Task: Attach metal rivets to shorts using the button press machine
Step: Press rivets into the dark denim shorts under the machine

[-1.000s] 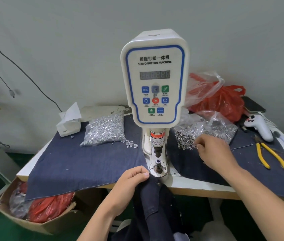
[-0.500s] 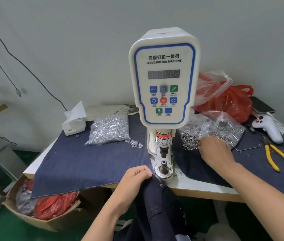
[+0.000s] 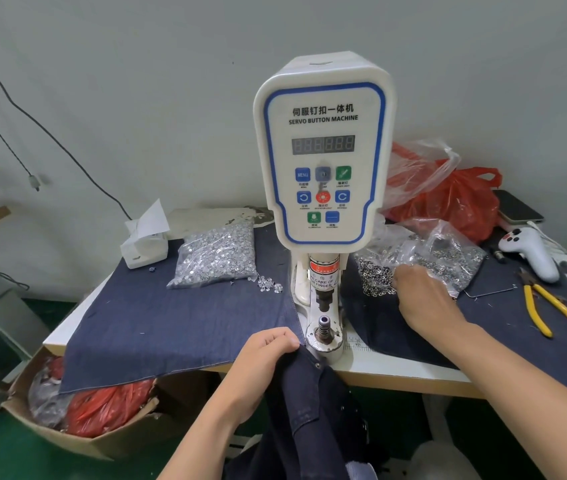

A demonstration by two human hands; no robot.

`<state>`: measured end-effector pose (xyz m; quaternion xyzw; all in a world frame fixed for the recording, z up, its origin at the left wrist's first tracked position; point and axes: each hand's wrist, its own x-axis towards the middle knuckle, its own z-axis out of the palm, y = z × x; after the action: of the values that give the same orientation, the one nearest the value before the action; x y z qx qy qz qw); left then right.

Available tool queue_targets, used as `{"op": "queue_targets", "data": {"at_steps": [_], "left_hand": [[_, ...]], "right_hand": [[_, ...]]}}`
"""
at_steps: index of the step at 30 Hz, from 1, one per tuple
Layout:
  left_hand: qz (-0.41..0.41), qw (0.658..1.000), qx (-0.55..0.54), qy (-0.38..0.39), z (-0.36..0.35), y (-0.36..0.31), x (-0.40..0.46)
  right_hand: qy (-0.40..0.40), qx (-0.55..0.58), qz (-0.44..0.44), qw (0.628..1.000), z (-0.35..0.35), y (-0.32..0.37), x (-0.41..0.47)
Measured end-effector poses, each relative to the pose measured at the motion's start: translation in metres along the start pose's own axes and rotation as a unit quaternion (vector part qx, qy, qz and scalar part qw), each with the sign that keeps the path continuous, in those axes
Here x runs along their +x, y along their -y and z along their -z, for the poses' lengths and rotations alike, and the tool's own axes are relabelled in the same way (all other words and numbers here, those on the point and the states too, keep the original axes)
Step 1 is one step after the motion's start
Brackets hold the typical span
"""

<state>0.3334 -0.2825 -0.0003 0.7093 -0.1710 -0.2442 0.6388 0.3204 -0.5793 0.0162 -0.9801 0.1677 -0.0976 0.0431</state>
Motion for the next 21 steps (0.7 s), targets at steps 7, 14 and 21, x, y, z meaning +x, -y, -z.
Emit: {"op": "queue_targets", "data": {"at_steps": [7,14,21], "left_hand": [[-0.004,1.0,-0.001,-0.002,-0.001,0.0,0.0],[-0.008,1.0,-0.003,-0.01,-0.002,0.001,0.0],[-0.004,1.0,-0.004,-0.009,-0.002,0.0,0.0]], "right_hand": [[0.008,-0.068,0.071,0.995,-0.008,0.001,-0.009],[-0.028,-0.065,0.034,0.997,-0.007,-0.015,-0.014],[0.04,-0.154,0.032,0.987,0.007,-0.009,-0.021]]}}
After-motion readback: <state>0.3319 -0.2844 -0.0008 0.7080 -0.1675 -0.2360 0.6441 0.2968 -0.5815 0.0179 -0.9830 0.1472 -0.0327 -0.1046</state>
